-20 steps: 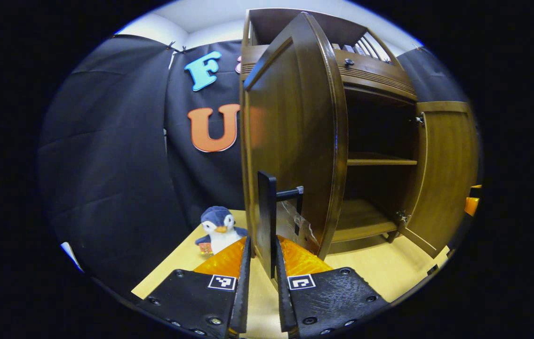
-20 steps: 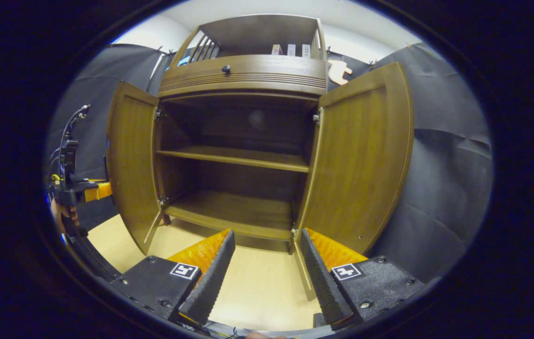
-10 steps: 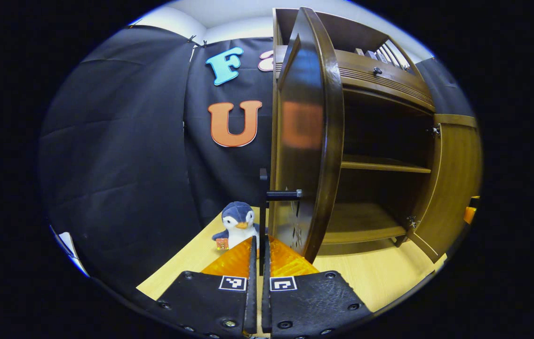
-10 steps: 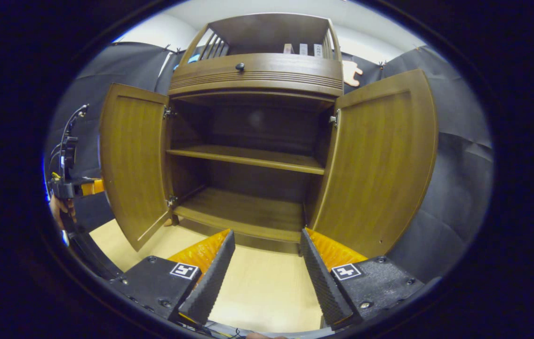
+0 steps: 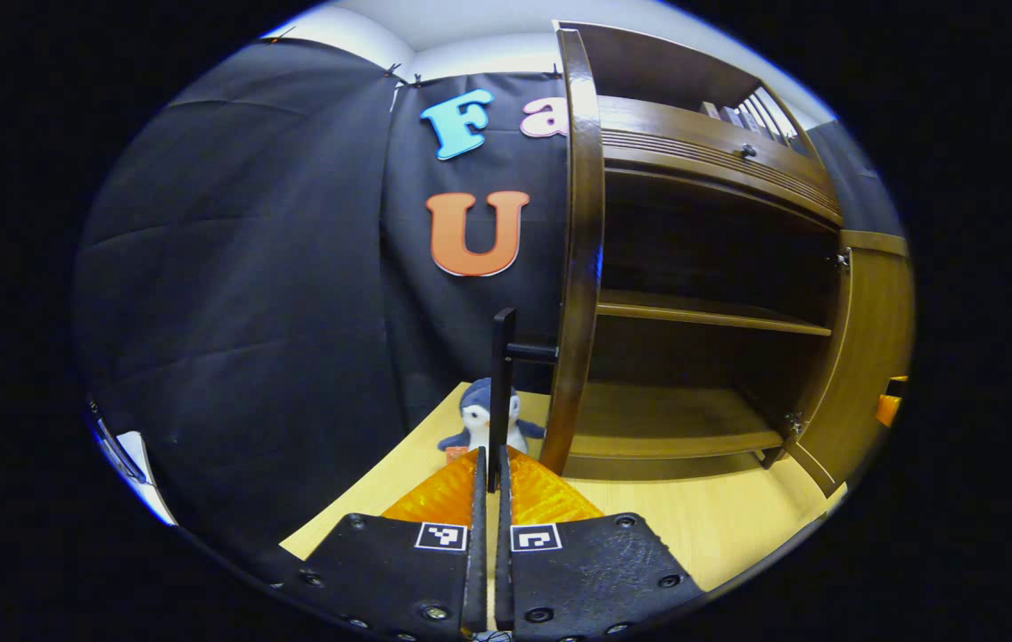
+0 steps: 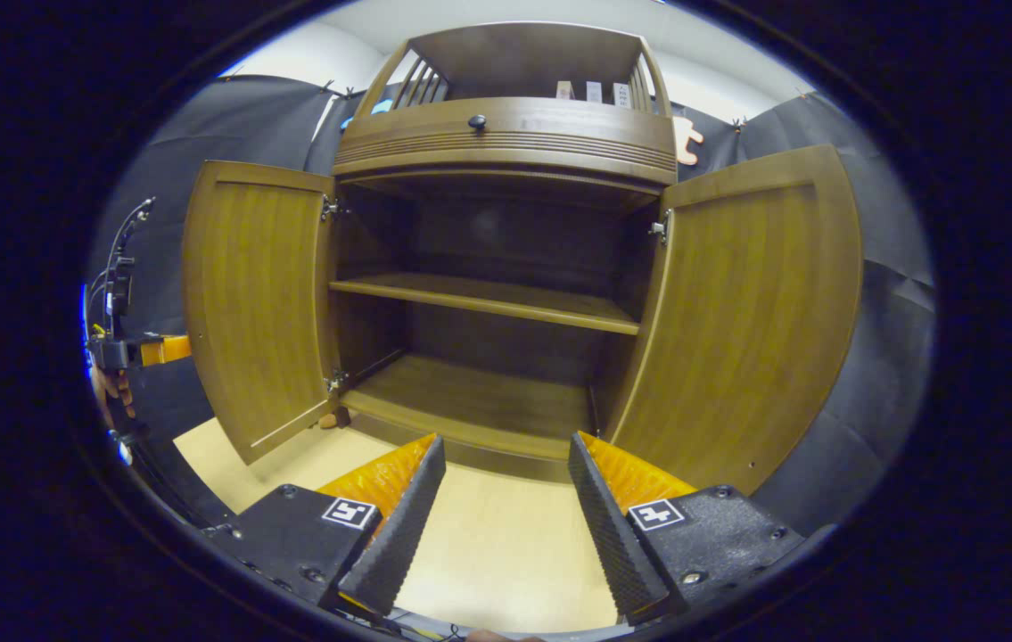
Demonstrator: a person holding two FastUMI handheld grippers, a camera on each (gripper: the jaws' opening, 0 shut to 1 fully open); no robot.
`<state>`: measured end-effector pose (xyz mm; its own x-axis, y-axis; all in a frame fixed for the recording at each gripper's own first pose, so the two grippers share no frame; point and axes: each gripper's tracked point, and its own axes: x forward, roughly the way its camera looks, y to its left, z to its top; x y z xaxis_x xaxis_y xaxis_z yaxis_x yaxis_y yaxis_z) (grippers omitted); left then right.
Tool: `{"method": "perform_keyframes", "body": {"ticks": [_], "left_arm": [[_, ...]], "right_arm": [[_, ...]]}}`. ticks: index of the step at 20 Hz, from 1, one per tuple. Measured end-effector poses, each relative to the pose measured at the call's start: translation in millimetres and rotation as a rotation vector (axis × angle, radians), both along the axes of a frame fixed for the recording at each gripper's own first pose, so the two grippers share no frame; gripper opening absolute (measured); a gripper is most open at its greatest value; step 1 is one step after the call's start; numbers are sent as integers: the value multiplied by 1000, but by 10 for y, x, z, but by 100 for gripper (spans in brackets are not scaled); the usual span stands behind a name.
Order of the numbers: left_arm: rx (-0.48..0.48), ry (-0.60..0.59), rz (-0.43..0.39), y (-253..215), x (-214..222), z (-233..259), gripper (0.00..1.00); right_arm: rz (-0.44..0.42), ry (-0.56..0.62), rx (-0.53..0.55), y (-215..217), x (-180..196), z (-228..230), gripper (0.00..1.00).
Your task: Open the right door of the double-door shoe cabinet with the right hand, and open the left door with the left hand.
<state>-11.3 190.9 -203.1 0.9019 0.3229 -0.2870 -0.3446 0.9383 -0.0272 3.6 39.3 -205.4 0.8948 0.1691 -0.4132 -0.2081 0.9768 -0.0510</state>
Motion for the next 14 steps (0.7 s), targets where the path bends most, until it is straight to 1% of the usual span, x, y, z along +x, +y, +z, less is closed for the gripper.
{"method": "perform_keyframes", "body": {"ticks": [1,2,3,6,12,14], "left_arm": [[-14,-4,7,41,-19,16,4],[-27,-13,7,59,-35,33,4],[-29,-18,9,78,-70,40,4],[-14,-18,-8,6,-113,104,4],[75,-63,-86,-432,-185,387,4],[85,-81,-130,-652,-169,533,13]], "right_arm": [[1,-7,-8,11,17,17,88],[5,-13,-8,40,28,41,92],[9,-15,-7,55,8,34,90],[13,-20,-4,95,65,74,90],[-11,-40,10,35,140,176,90],[-19,-49,15,10,133,229,90]]}}
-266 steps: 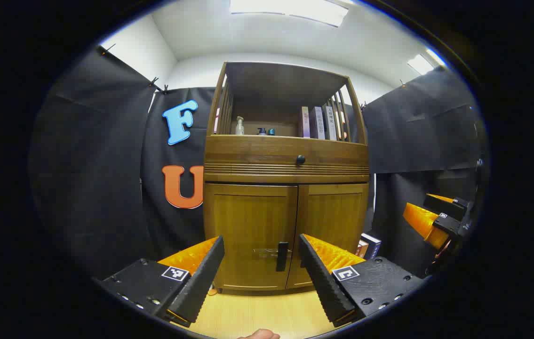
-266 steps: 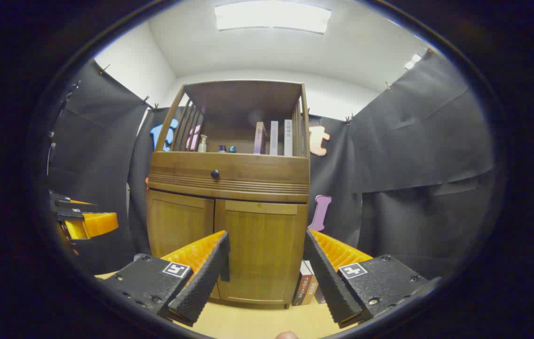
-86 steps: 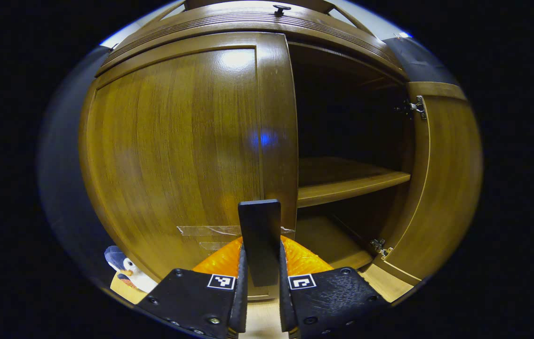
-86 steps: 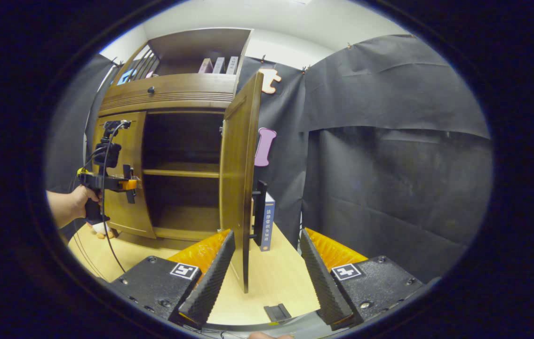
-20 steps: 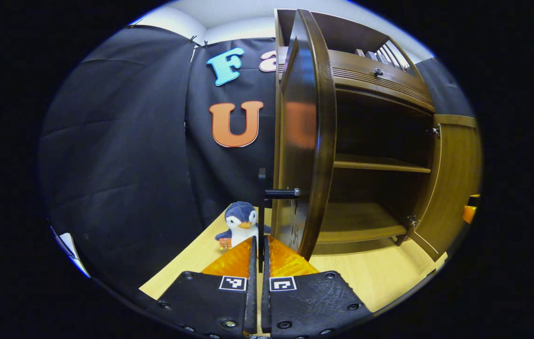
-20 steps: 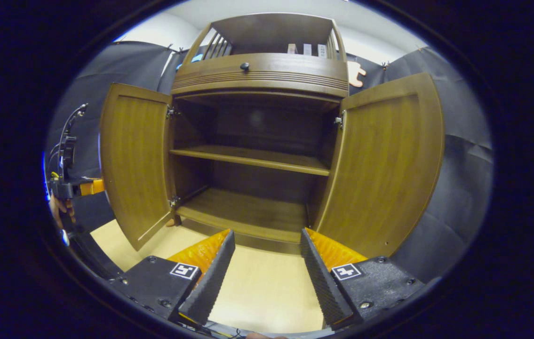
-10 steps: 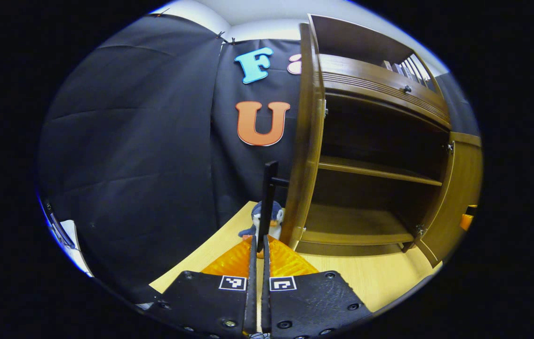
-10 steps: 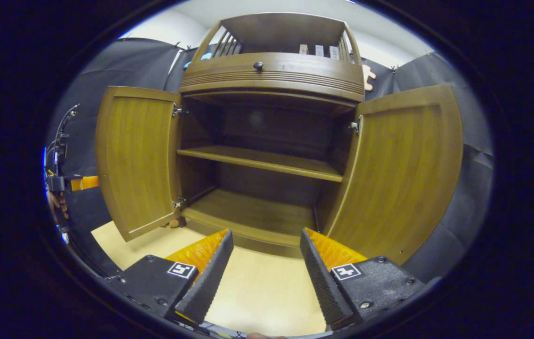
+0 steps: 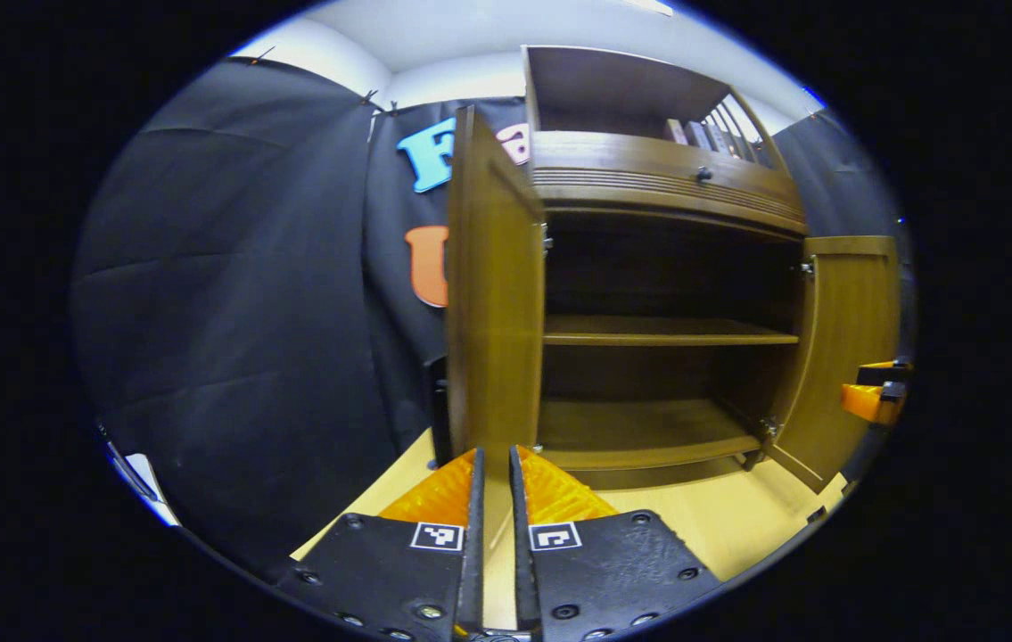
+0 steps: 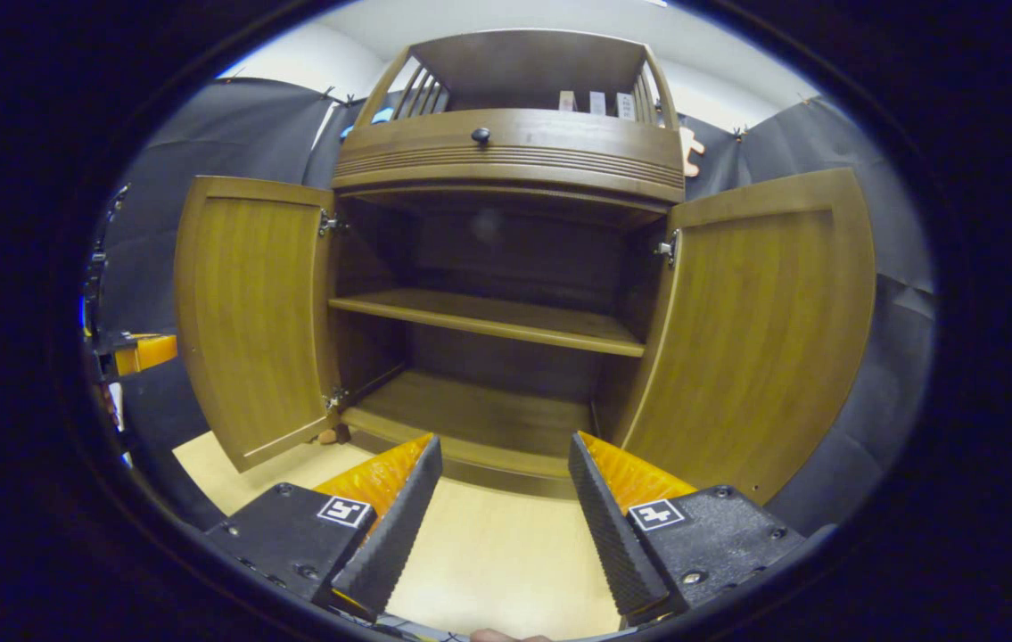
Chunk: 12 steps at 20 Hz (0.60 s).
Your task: Open the right door of the double-door shoe cabinet with the right hand, and open the left door with the left hand.
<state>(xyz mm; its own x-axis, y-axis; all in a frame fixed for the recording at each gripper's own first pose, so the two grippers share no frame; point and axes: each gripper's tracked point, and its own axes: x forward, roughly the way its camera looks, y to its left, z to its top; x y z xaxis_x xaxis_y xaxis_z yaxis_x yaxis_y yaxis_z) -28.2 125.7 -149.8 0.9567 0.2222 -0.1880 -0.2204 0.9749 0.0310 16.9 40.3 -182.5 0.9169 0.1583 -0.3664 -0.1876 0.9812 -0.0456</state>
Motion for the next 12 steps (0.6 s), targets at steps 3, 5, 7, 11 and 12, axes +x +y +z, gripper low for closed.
{"method": "perform_keyframes", "body": {"ticks": [3,5,7,11,12], "left_arm": [[4,-38,-49,-261,51,199,28],[-75,-48,-81,-491,100,263,36],[-115,-60,-116,-742,156,348,60],[-95,-110,-178,-1110,248,645,46],[-90,-114,-188,-1189,258,703,53]], "right_arm": [[-15,-22,21,-52,10,129,90],[-18,-41,30,-66,15,243,90],[-15,-70,38,-65,-13,372,90],[-13,-104,65,-91,-41,593,96],[-16,-112,72,-103,-50,645,96]]}}
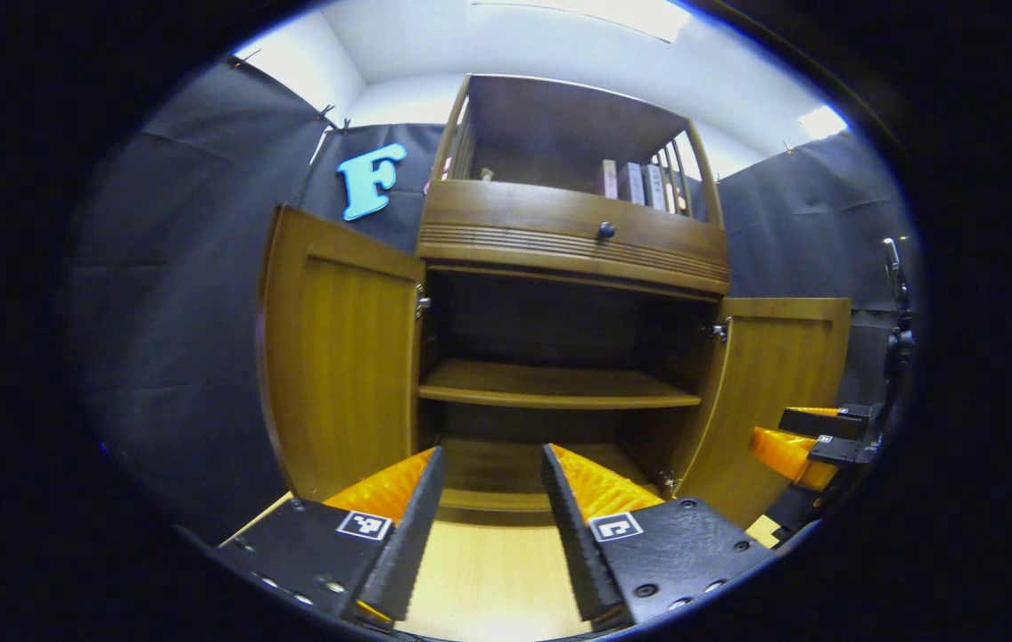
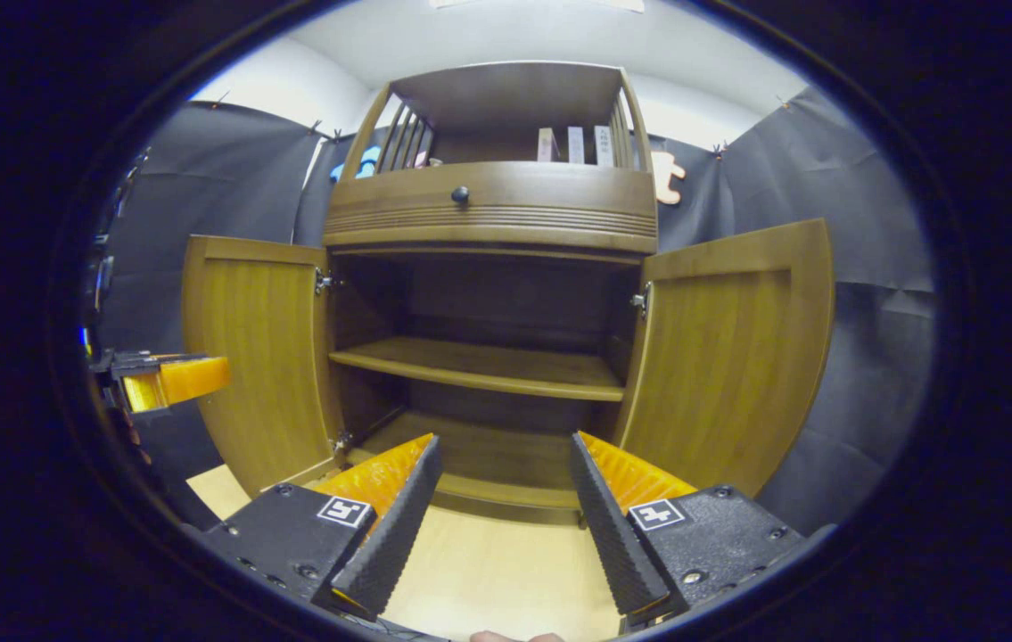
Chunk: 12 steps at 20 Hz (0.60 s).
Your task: Open the right door of the double-door shoe cabinet with the right hand, and open the left door with the left hand.
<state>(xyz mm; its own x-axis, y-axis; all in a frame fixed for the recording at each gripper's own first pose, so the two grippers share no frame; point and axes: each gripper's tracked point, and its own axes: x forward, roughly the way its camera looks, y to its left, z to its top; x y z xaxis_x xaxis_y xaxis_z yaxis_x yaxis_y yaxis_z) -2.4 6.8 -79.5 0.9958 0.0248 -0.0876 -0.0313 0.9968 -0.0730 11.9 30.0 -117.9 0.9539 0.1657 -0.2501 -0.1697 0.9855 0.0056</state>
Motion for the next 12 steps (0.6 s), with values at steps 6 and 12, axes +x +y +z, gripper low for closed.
{"method": "perform_keyframes", "body": {"ticks": [6,12], "left_arm": [[37,-27,4,-199,-35,169,100],[21,-40,17,-265,-57,340,100]], "right_arm": [[-28,-22,24,-103,9,148,96],[-27,-33,54,-146,-37,246,91]]}}
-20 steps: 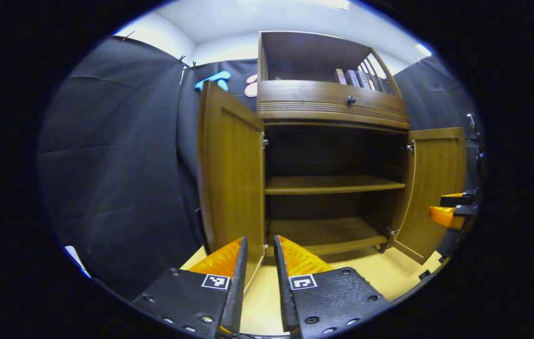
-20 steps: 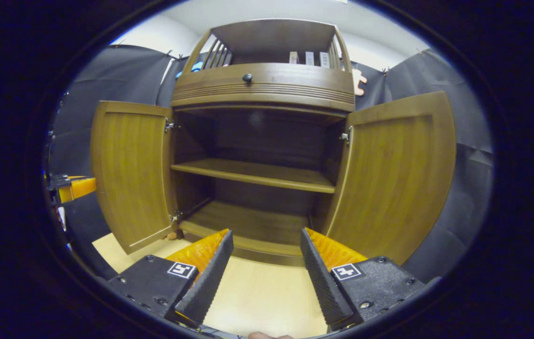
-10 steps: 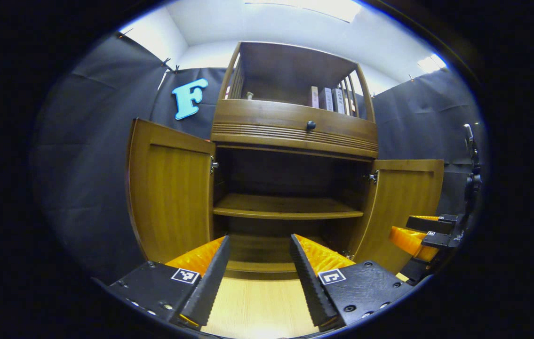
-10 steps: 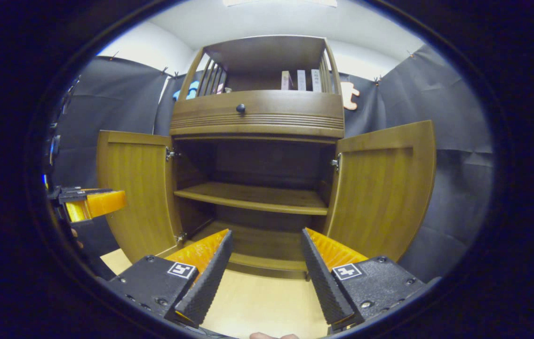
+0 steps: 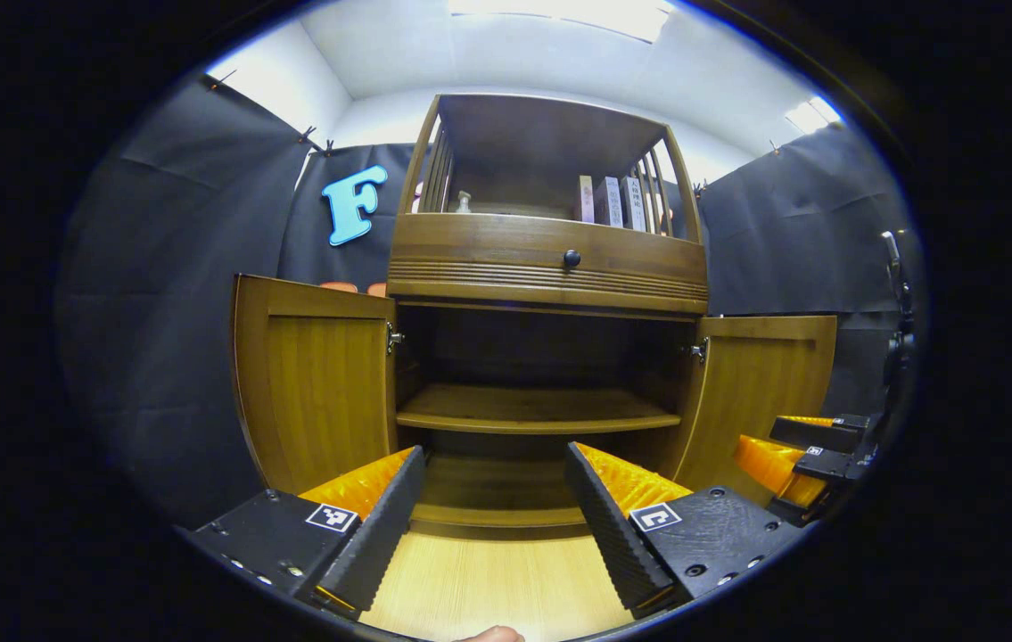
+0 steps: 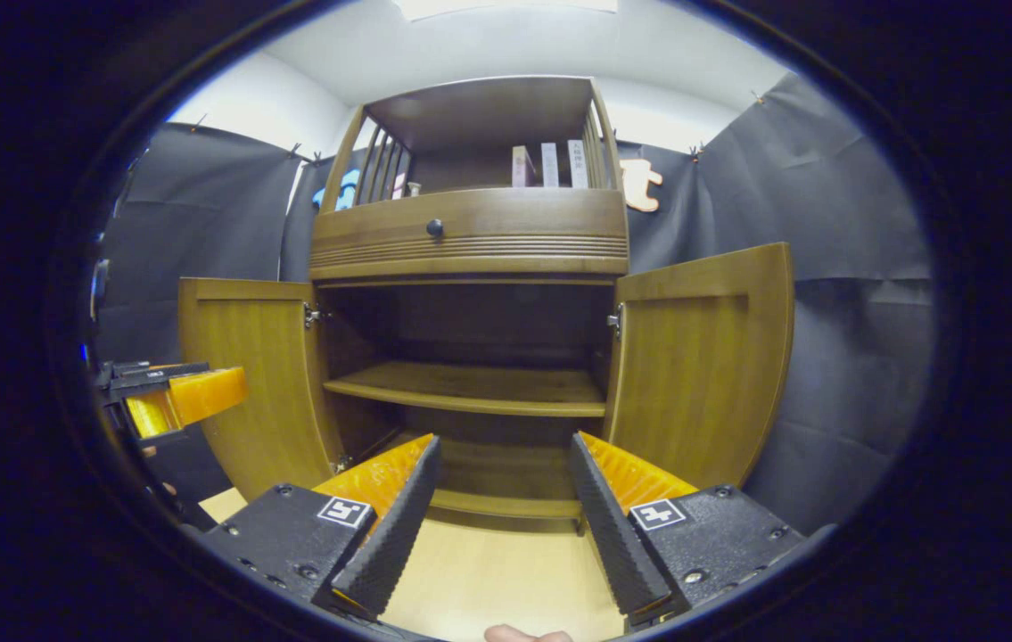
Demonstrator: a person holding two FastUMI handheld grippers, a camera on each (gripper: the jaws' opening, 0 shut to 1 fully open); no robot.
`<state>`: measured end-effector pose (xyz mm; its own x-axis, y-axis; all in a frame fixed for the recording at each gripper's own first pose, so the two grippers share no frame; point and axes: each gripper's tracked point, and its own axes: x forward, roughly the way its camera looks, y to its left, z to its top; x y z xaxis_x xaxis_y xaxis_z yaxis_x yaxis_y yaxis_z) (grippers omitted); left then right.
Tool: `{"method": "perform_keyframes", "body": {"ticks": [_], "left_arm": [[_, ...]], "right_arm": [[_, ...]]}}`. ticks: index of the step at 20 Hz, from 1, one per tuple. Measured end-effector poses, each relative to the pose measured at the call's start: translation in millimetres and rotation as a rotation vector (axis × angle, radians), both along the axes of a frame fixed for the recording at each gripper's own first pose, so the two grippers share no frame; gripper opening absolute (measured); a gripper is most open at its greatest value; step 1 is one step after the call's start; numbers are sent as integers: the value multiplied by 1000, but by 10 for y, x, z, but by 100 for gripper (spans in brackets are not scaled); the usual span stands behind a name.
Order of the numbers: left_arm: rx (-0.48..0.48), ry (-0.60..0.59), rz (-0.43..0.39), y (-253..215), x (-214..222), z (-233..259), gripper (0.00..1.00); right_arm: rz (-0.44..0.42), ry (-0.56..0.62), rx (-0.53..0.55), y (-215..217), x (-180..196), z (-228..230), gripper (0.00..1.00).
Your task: Open the right door of the double-door shoe cabinet with the right hand, and open the left door with the left hand.
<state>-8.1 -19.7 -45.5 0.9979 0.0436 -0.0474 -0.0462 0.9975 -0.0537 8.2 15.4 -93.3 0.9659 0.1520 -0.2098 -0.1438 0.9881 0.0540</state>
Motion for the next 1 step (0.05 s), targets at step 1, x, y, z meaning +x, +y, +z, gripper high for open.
{"method": "perform_keyframes", "body": {"ticks": [1], "left_arm": [[-4,-7,-3,-12,0,30,84]], "right_arm": [[7,-17,4,7,-10,45,91]]}}
